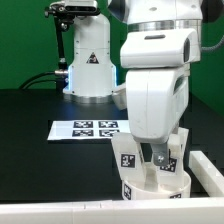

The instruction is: Assemble stool

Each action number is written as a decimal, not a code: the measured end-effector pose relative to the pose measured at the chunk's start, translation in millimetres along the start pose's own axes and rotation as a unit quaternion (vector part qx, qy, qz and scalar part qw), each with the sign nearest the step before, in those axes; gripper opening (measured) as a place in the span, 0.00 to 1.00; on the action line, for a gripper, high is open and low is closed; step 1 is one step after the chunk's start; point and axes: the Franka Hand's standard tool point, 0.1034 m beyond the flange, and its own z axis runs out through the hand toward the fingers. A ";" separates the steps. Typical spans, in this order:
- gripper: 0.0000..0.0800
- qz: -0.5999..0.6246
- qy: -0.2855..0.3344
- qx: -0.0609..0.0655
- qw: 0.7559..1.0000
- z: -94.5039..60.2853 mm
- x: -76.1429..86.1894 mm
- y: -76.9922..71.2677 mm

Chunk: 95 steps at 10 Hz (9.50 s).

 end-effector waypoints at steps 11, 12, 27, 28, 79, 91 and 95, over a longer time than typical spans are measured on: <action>0.42 0.544 0.031 0.006 0.838 4.4 11.3 -3.9; 0.42 0.582 0.032 0.009 0.813 4.3 13.4 -4.8; 0.42 0.964 0.032 0.052 0.257 8.0 43.6 -26.2; 0.65 0.945 0.020 0.052 0.321 7.7 40.9 -27.7; 0.42 0.955 -0.007 0.011 0.298 14.0 54.0 -37.3; 0.81 0.933 0.005 0.053 0.355 -18.3 59.3 -32.9; 0.81 0.873 0.008 0.053 0.484 -17.4 59.3 -33.5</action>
Offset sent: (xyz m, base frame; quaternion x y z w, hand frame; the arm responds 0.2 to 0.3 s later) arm 0.0000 0.0000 0.0000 0.0000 0.0000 0.1296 0.9916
